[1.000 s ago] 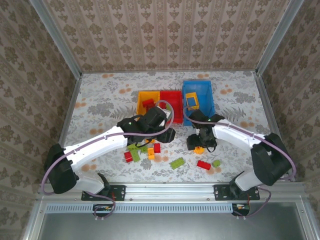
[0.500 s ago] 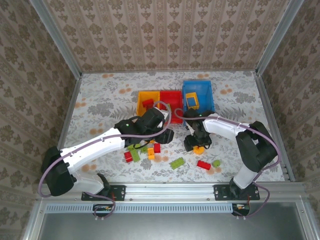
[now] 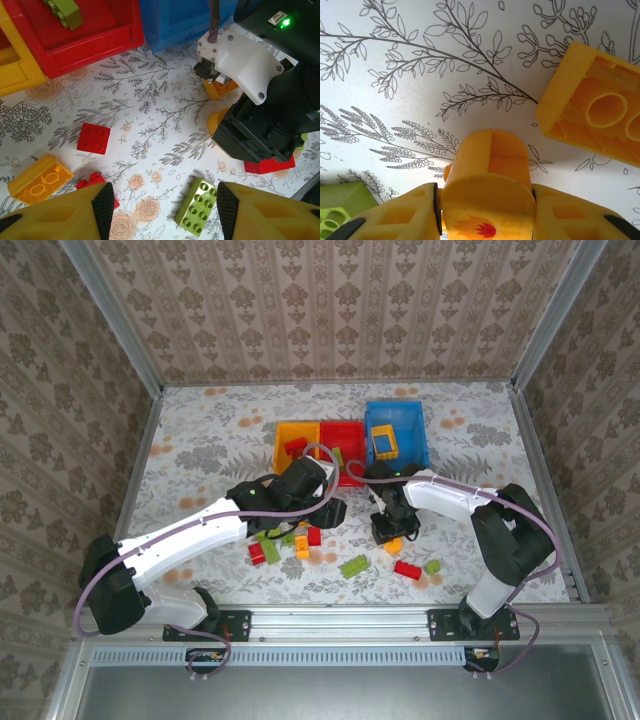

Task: Sort the legos into containers by color

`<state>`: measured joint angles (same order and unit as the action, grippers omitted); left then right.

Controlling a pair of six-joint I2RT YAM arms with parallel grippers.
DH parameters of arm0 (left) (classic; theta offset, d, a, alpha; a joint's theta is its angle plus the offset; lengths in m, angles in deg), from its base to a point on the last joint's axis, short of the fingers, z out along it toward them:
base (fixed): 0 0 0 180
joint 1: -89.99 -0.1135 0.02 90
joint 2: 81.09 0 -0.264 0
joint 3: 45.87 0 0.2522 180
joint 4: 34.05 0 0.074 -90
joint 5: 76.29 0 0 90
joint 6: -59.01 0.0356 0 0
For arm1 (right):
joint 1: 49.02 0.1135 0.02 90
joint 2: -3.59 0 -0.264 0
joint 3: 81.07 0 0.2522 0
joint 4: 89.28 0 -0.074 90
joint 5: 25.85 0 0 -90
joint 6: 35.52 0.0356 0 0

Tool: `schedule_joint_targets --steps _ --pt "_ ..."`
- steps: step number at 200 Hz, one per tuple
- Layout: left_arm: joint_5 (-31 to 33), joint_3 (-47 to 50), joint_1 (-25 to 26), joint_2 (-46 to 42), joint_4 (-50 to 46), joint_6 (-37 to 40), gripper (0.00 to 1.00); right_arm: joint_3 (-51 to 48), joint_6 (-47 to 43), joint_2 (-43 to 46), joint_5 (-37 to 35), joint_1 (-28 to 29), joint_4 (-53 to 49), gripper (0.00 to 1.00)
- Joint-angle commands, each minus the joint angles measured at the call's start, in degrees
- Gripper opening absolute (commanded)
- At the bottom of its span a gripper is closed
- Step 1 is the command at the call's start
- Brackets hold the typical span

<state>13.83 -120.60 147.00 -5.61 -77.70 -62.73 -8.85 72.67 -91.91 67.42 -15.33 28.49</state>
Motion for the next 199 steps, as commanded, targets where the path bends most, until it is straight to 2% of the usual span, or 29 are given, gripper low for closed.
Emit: schedule_joint_targets --steps 1,31,51,95,135,144,162,182,199 --pt "-0.14 -0.72 0.14 -1.25 0.8 -0.85 0.59 0.36 1.53 2.05 -3.83 0.15 -0.14 0.34" --pt "0.95 -4.34 0.12 -1.74 0.71 -0.88 0.59 3.73 3.77 8.47 -4.72 -3.11 -0.25 0.31" --pt "1.13 -7.94 0.23 -0.73 0.75 0.06 0.59 7.37 4.97 9.3 -4.03 -6.76 1.46 0.31" --pt "1.96 -17.49 1.8 5.38 -1.37 4.76 0.59 16.48 8.31 0.87 -0.98 -13.26 8.65 0.3" --pt "6.18 -25.5 4.9 12.93 -7.37 9.28 0.59 22.08 11.5 -8.33 2.26 -16.71 12.46 0.3" --pt "6.48 -26.19 5.41 13.74 -7.77 9.51 0.59 23.24 11.62 -10.17 3.02 -16.84 12.29 0.32" --pt "6.74 -26.01 5.83 14.19 -7.73 8.96 0.59 24.79 11.8 -12.52 3.37 -16.82 11.24 0.43" --pt "7.41 -25.0 5.92 13.82 -8.27 8.3 0.59 24.2 11.9 -11.84 2.49 -16.85 11.49 0.55" --pt "8.68 -23.64 5.76 12.96 -9.29 6.95 0.59 24.04 11.31 -10.37 1.71 -16.89 11.27 0.61"
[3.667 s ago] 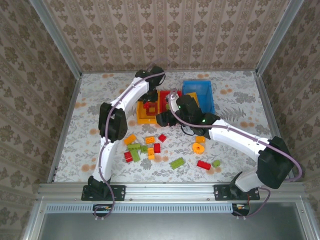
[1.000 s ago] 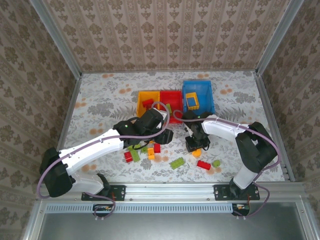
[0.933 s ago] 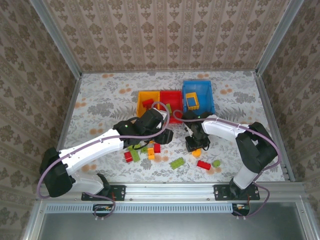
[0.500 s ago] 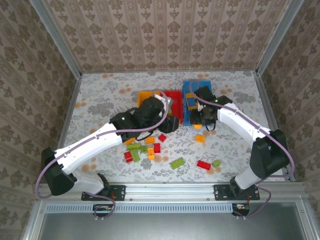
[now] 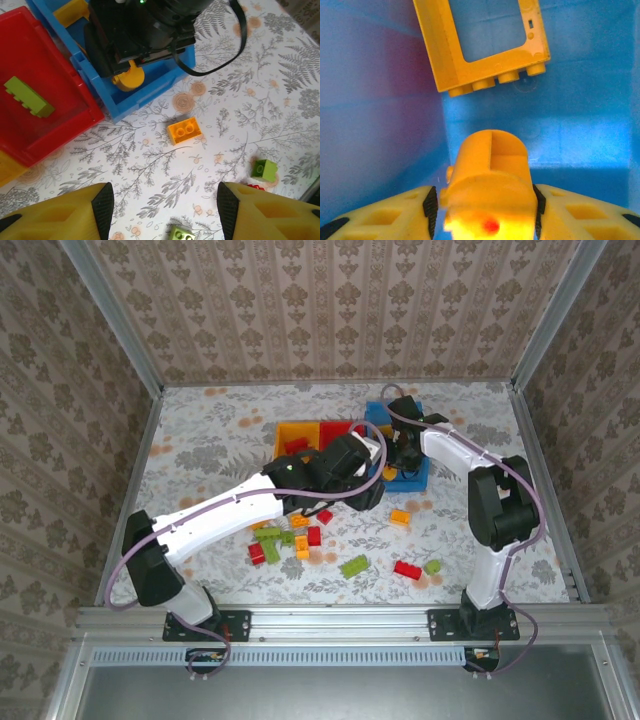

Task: Sort the legos into containers by color

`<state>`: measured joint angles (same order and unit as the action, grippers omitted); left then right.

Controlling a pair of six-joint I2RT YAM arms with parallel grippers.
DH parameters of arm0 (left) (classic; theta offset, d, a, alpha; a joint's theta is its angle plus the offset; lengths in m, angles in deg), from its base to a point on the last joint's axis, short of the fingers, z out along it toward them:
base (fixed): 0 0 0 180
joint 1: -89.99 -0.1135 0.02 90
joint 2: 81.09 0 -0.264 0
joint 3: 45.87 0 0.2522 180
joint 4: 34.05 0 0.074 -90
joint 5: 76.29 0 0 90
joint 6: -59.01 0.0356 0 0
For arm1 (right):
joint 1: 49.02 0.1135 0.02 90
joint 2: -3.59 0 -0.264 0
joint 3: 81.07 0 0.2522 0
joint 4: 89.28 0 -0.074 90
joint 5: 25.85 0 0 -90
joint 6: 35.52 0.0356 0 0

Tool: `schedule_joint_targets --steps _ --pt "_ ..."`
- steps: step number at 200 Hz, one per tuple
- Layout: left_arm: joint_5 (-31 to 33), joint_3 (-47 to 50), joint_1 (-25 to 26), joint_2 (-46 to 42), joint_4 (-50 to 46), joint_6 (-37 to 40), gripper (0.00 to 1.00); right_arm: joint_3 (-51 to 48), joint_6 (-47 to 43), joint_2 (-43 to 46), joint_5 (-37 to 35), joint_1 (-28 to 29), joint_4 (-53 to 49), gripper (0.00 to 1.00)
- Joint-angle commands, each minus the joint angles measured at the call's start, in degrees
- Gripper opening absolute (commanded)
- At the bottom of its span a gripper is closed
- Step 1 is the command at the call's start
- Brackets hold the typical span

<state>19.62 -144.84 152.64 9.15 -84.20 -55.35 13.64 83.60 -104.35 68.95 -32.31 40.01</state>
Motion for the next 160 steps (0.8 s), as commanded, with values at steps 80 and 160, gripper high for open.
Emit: schedule_joint_targets --steps 80,160 --pt "8.77 19.46 -10.12 -15.97 -15.33 -25.59 0.59 -4.35 -4.31 19.2 -4.2 5.78 1.8 0.64" --pt "-2.33 36.12 -26.58 -21.42 -15.81 -49.11 0.56 -26.15 -20.42 31.63 -1.61 35.99 23.46 0.73"
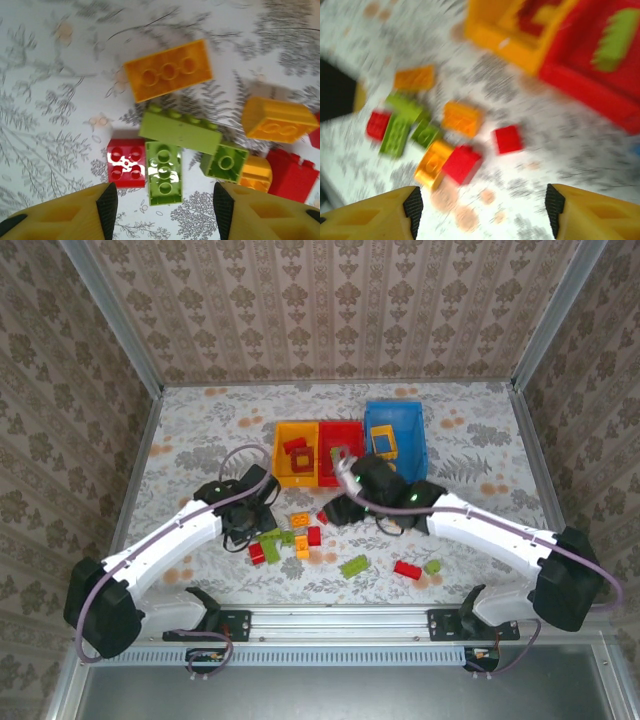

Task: Sort the legos into containers by color

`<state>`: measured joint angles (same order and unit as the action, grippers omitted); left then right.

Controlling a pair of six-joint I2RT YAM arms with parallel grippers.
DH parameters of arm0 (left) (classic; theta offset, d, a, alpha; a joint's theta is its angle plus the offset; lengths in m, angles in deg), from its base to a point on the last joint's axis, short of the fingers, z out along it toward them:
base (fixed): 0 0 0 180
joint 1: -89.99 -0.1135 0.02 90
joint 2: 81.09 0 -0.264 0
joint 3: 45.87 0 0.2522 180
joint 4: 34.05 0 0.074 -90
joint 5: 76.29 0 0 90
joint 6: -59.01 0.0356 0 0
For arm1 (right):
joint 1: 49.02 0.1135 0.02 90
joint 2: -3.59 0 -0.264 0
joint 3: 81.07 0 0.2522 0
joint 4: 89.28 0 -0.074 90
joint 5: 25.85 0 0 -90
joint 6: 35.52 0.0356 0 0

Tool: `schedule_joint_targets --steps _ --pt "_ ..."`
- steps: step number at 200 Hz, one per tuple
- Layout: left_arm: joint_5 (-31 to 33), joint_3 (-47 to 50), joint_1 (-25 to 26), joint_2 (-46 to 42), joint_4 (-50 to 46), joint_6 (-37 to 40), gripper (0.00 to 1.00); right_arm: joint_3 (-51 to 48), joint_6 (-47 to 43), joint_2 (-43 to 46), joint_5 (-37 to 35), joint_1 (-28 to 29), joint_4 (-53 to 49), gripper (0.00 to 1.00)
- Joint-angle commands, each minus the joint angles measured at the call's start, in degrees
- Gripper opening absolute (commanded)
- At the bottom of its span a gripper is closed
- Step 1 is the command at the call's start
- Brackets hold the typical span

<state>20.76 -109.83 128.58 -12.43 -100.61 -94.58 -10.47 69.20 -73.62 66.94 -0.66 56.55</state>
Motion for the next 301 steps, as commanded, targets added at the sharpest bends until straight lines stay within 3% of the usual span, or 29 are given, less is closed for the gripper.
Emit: schedule_joint_targets --steps 1,21,37,54,74,116,144,181,201,225,301 --pt "-3.59 1.17 -2.67 0.2 0.73 -9.97 0.56 -2.06 -6.02 0.87 0.43 4.45 7.02 0.74" --pt "-5.16 1.25 -5.76 2.17 2.14 -9.68 0.58 -2.02 -5.02 -0.42 1.3 5.59 7.99 0.74" --pt "-6.71 -0.23 -8.25 4.29 2.6 -3.18 0.64 -1.26 -4.49 -1.35 1.75 5.74 7.46 0.74" --pt "-7.04 -1.85 -8.71 6.28 3.32 5.47 0.76 -1.11 -4.09 -1.63 1.53 5.71 7.32 0.75" --pt "-9.07 -1.95 -9.03 8.31 2.55 8.54 0.81 -1.18 -3.92 -1.8 1.5 5.69 7.17 0.75" --pt "-10.16 0.53 -8.38 8.95 4.81 1.35 0.73 -0.72 -2.96 -2.07 2.04 5.77 7.21 0.75" --pt "-9.79 3.23 -6.9 5.42 8.08 -0.88 0.75 -0.32 -2.51 -3.74 2.57 5.7 6.64 0.75" --pt "-10.46 2.62 -0.4 2.28 0.7 -5.62 0.72 -0.98 -2.58 -2.86 2.36 5.71 5.64 0.75" --pt "-10.61 4.82 4.52 0.87 1.46 -11.19 0.71 -1.86 -2.34 -1.54 2.3 5.61 5.81 0.75" --pt "-10.96 7.93 7.04 1.52 2.47 -15.97 0.68 -2.54 -2.07 0.08 3.16 5.61 5.48 0.75" --pt "-8.81 12.35 8.99 7.1 12.43 -17.12 0.66 -8.82 -0.65 6.87 8.73 5.52 7.86 0.76"
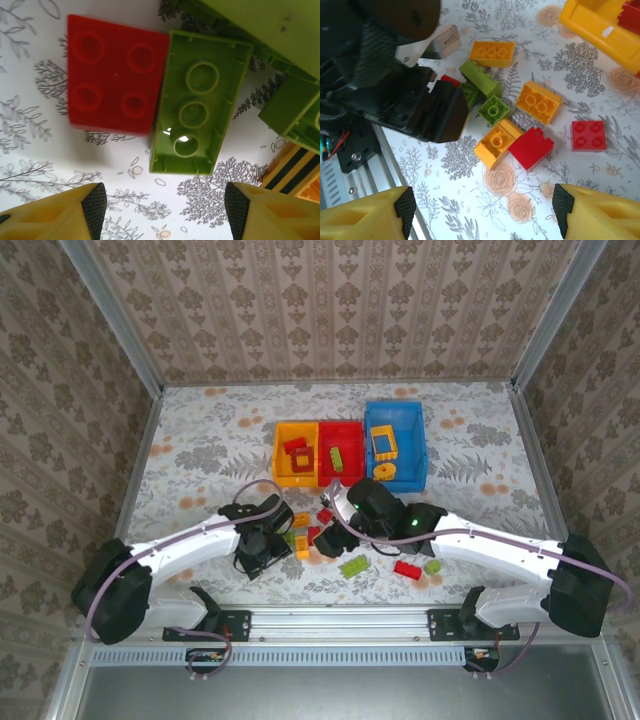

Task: Sort the legos into containers by color

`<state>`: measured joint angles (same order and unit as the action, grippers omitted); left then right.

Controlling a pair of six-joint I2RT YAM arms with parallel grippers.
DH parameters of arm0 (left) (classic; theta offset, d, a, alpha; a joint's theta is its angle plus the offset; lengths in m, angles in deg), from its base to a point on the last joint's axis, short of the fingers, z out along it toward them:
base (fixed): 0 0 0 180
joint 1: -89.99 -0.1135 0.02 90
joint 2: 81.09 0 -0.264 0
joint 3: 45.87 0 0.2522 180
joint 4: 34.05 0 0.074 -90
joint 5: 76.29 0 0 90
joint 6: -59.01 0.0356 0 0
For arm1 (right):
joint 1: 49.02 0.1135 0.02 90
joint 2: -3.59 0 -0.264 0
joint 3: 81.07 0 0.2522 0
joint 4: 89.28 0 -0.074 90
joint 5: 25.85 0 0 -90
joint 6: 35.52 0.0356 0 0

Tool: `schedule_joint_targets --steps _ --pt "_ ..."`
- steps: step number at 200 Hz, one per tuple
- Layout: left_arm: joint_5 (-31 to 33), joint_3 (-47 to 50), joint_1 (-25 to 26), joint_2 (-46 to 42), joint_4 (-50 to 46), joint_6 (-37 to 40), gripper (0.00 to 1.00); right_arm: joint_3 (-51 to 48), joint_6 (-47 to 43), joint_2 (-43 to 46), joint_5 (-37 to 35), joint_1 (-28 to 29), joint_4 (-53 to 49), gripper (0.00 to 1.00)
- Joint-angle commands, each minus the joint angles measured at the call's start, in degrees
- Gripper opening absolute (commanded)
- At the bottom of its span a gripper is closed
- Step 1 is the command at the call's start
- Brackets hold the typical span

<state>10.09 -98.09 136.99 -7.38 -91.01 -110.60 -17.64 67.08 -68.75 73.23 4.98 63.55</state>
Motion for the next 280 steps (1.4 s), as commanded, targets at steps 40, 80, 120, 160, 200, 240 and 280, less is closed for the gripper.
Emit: schedule_joint_targets --steps 40,80,120,160,200,240,280 --pt "4.2 0.44 0.63 3.82 3.49 0.37 0.61 -2.5 2.65 2.38 2.19 -0.2 1.53 0.76" --pt "5.57 -0.43 0.42 6.04 4.0 2.63 0.5 -2.62 3.4 2.02 1.99 -0.21 2.16 0.76" --pt "6.81 -0.74 0.36 6.96 3.84 4.51 0.4 -2.74 3.75 2.11 1.9 -0.26 2.22 0.76" --pt "7.25 -2.73 1.21 5.91 1.73 6.21 0.34 -2.35 3.67 2.55 1.27 -0.38 1.71 0.76" --pt "11.07 -11.98 5.02 1.19 -7.89 8.06 0.32 -0.48 5.0 7.02 -4.87 -3.54 -0.8 0.76" --pt "14.73 -23.79 5.91 0.44 -11.56 15.35 0.29 3.47 9.21 11.41 -13.92 -11.75 -4.82 0.77" --pt "10.22 -38.88 5.62 11.49 -7.62 28.24 0.3 6.75 14.19 9.68 -11.53 -19.44 -5.14 0.76"
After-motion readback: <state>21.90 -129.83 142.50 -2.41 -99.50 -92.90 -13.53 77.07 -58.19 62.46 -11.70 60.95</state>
